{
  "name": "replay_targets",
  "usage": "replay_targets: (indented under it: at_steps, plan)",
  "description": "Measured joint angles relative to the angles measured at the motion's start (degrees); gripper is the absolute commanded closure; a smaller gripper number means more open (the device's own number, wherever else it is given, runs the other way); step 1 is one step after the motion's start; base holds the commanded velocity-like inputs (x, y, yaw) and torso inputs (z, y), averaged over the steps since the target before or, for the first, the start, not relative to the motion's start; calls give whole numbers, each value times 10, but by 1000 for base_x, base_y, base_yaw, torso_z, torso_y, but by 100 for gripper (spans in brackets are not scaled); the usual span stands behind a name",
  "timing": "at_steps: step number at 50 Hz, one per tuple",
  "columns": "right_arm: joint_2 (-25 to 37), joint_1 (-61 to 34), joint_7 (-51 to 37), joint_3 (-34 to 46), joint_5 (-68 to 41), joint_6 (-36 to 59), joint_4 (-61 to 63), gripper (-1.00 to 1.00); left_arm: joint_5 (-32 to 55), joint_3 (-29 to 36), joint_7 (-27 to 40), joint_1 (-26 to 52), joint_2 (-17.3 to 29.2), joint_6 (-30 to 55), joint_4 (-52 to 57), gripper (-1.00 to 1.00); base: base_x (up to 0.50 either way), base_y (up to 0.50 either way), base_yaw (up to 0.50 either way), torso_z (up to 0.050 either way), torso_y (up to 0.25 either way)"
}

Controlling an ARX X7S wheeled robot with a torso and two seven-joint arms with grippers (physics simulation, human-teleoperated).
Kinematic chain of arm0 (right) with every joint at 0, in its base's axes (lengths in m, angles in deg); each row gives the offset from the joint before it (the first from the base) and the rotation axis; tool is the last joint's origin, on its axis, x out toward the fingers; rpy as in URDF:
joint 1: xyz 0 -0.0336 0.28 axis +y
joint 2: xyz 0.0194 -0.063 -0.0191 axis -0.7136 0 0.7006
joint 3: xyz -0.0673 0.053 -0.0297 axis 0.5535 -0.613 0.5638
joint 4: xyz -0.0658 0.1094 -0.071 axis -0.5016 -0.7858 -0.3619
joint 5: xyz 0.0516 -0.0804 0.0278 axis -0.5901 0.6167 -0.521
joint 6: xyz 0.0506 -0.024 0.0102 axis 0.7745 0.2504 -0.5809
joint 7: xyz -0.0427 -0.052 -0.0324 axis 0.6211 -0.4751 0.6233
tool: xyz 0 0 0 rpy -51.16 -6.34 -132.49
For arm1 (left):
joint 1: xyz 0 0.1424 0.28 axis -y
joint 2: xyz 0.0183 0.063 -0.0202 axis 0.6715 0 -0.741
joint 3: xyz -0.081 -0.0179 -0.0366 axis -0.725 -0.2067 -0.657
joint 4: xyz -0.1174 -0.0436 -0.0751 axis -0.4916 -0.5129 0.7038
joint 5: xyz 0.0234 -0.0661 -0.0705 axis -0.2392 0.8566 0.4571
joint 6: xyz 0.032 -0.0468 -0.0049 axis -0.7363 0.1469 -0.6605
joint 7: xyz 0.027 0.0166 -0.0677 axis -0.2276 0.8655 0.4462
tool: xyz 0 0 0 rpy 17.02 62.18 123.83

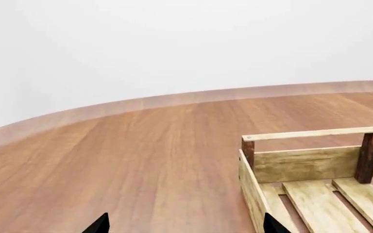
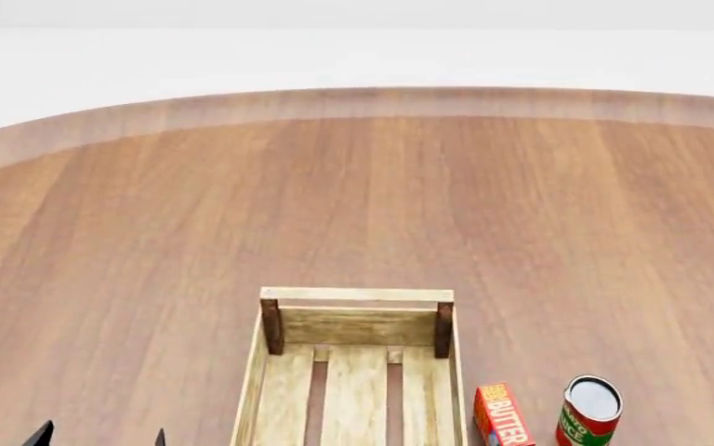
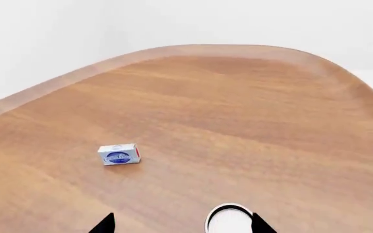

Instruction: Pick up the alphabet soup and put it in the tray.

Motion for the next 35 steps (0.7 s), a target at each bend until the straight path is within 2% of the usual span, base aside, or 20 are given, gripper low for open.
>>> replay_targets:
  at_steps: [35]
  plan:
    - [36,-2,-12,-60,-87,-16,-86,-100,11,10,11,3,9,1,-2,-100,0,0,0,0,0]
